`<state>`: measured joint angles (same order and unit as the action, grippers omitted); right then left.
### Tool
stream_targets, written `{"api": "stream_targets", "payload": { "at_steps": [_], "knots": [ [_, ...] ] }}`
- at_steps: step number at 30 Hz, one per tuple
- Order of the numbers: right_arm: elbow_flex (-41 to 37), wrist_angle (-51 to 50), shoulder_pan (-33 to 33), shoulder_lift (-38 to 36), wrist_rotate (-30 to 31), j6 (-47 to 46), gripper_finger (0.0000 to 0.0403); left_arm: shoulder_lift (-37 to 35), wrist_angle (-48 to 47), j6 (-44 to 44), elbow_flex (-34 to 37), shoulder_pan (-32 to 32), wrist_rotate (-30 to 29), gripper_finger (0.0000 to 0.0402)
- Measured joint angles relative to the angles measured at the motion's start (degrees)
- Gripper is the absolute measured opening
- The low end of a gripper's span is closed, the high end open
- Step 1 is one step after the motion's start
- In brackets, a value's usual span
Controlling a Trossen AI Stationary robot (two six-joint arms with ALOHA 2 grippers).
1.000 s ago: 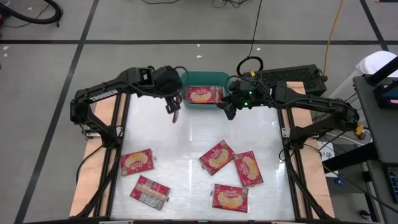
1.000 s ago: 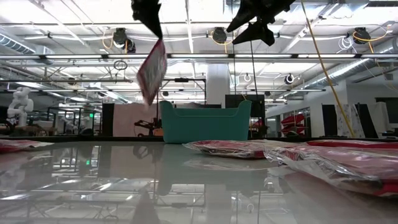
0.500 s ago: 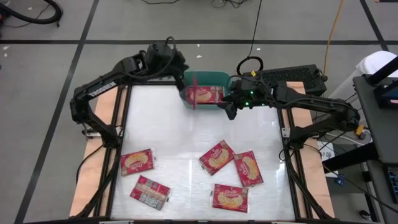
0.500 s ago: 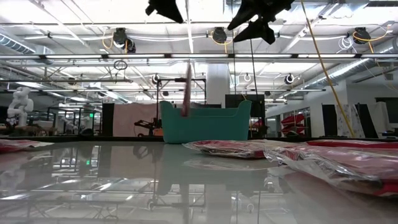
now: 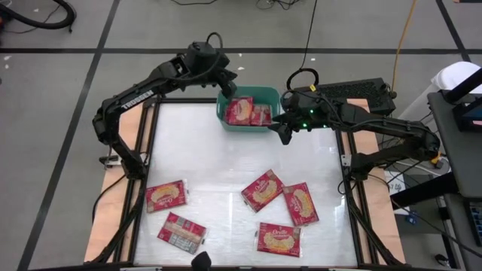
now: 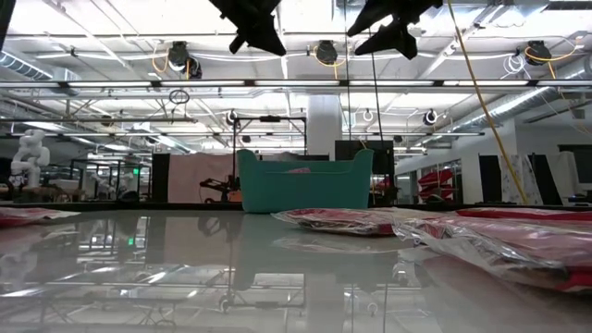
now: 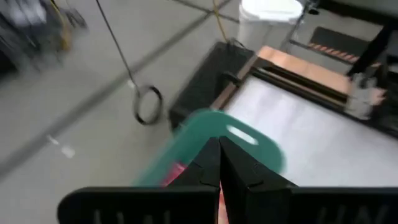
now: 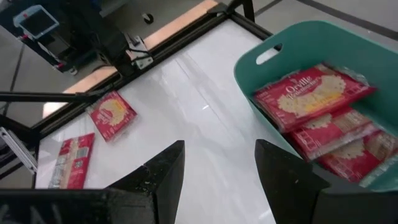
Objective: Sort popcorn bags into baskets
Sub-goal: Put the popcorn bag into the green bin
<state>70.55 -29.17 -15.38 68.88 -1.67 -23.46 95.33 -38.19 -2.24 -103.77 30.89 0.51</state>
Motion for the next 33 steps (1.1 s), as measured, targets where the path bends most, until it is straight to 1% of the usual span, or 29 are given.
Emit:
{"api": "stream_targets", "payload": {
  "at_steps": [3,5,8,13,15,17,19,21,23,27,30,33],
  "knots": [
    [0.0,-1.2,0.0,-0.1,0.0,0.0,0.0189,0.7,-3.2,-6.3,0.1,-0.4,0.6,0.0009],
    [0.0,-1.2,0.0,-0.2,0.0,0.0,0.0189,1.7,-3.4,-6.5,0.0,-1.5,1.2,0.0023],
    [0.0,-1.4,0.0,-0.2,-0.1,-0.1,0.0189,3.4,-6.3,-0.7,0.1,-3.8,2.1,0.0062],
    [0.0,-5.2,0.0,-1.6,-0.4,-0.9,0.0189,9.4,-8.0,12.8,0.1,-8.1,2.3,0.0156],
    [0.0,-8.7,0.0,-2.5,-1.5,-0.9,0.0189,12.3,-8.7,18.0,0.1,-8.9,1.7,0.0187],
    [0.0,-11.5,0.0,-4.1,-1.6,-1.3,0.0189,15.1,-8.5,21.2,0.1,-9.7,0.1,0.0209],
    [0.0,-15.2,0.1,-5.5,-1.6,-2.3,0.0189,17.9,-8.6,23.0,0.1,-10.0,-0.8,0.0219],
    [0.0,-17.3,0.1,-7.3,-1.6,-3.8,0.0189,20.0,-8.5,24.6,0.1,-10.1,-1.0,0.0219],
    [0.0,-19.1,0.1,-8.9,-1.5,-5.0,0.0189,21.6,-8.3,25.3,0.1,-10.1,-1.1,0.0208],
    [0.0,-19.5,0.1,-11.6,-1.0,-5.9,0.0189,23.7,-8.4,26.8,0.1,-9.3,-0.5,0.0166],
    [0.0,-19.2,0.1,-12.7,0.7,-5.9,0.0189,24.8,-8.8,27.7,0.1,-8.4,1.0,0.0136],
    [0.0,-19.1,0.1,-13.1,1.9,-5.9,0.0189,25.6,-8.9,27.8,0.1,-7.9,1.5,0.0115]
  ]
}}
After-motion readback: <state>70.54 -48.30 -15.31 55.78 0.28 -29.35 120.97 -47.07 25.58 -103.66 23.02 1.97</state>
